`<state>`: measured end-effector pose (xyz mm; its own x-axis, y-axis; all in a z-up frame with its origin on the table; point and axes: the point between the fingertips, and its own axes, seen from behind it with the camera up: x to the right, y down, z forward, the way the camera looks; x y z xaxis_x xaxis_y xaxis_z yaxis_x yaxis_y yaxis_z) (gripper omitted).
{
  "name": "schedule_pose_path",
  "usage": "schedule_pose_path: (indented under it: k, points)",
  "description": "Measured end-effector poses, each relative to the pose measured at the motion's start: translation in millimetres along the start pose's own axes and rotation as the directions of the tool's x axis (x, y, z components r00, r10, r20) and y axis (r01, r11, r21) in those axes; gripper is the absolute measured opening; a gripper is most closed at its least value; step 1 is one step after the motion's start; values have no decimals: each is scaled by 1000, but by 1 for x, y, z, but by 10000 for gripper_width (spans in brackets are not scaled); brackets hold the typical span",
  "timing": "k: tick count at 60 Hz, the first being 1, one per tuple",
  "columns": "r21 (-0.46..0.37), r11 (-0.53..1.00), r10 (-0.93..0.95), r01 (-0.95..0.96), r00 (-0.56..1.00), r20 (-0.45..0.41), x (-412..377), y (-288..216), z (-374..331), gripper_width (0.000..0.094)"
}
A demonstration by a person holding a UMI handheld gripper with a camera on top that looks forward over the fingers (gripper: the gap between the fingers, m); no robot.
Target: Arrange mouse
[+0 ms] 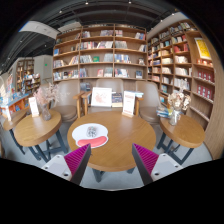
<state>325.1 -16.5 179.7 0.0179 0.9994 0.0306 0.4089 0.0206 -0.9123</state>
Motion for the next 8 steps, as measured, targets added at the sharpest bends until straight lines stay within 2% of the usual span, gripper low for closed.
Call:
schedule_pose_path:
  k: [8]
  points:
    - [13, 1000, 19, -19, 1000, -24, 11, 2, -1, 854]
